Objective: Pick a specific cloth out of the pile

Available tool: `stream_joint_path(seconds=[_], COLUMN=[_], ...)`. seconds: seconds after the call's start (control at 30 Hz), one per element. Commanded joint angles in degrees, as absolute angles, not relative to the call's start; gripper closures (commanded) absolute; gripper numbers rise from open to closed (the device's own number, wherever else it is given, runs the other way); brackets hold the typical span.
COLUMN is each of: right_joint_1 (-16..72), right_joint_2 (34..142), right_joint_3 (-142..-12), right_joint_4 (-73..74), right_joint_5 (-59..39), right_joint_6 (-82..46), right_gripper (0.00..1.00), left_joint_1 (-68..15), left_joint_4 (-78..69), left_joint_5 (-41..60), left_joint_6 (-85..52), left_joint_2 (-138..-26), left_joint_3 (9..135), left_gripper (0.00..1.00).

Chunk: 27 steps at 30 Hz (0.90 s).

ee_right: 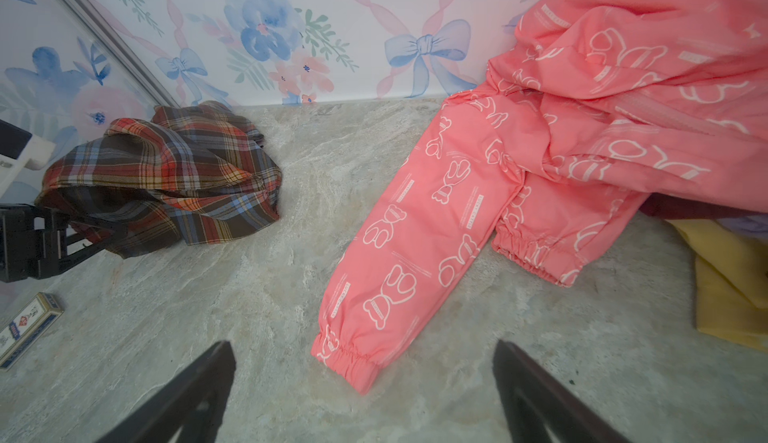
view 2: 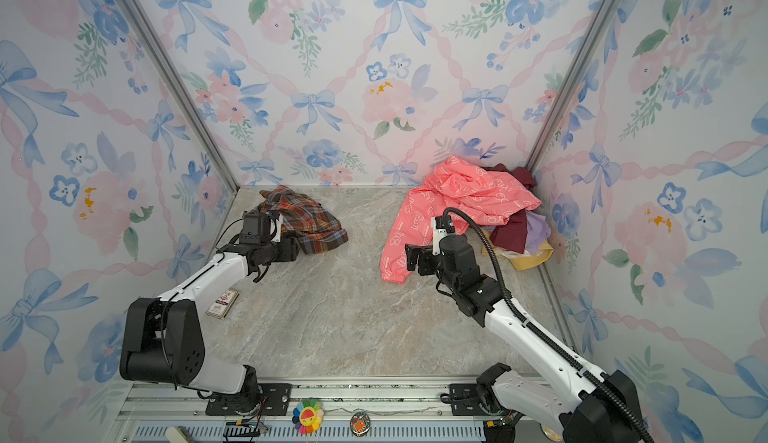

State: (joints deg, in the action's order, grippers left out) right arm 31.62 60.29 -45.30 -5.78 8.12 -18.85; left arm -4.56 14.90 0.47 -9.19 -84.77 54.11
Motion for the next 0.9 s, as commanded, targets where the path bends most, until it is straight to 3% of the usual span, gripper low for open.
stream_joint_path(seconds=[0.0,0.33,0.43,0.53,0.6,0.73,0.87], right_joint_1=[31.69,31.40,30.37,27.70,25.66,20.20,14.81], right_joint_2=[58.92,56.33,54.23,51.75,49.79,45.46,45.85], right_joint_3=[-44.15,-40.89,-39.58,-37.09,-34.48,-26.47,-19.55], right_joint_4=[-5.30,-4.92,-4.29,-2.14,0.32,9.15,20.52], right_joint_5=[7.34,10.67,13.12,14.51,16.39,20.21,22.48], right_joint_6=[-18.34,-12.28,-10.03,-8.37,-7.08,-5.49,-5.80], right_gripper=[0.00,0.03,0.03,0.03,0.03,0.03,0.03], left_joint_1=[-5.40,-5.98,-5.97,-5.98,-5.95,-5.89,-5.24], left_joint_4=[15.38,3.71,-5.32,-17.17,-24.43,-34.72,-36.34], left_joint_5=[0.58,-4.89,-7.94,-9.56,-9.98,-13.97,-12.52], left_joint_6=[-9.91,-13.08,-14.88,-16.44,-15.97,-13.11,-12.38], left_joint_2=[-80.48,-60.55,-52.25,-44.90,-41.33,-40.19,-47.24], left_joint_3=[54.05,42.21,32.54,22.92,17.86,11.41,12.37], left_gripper=[0.27,0.16,0.14,0.03,0.02,0.02,0.02])
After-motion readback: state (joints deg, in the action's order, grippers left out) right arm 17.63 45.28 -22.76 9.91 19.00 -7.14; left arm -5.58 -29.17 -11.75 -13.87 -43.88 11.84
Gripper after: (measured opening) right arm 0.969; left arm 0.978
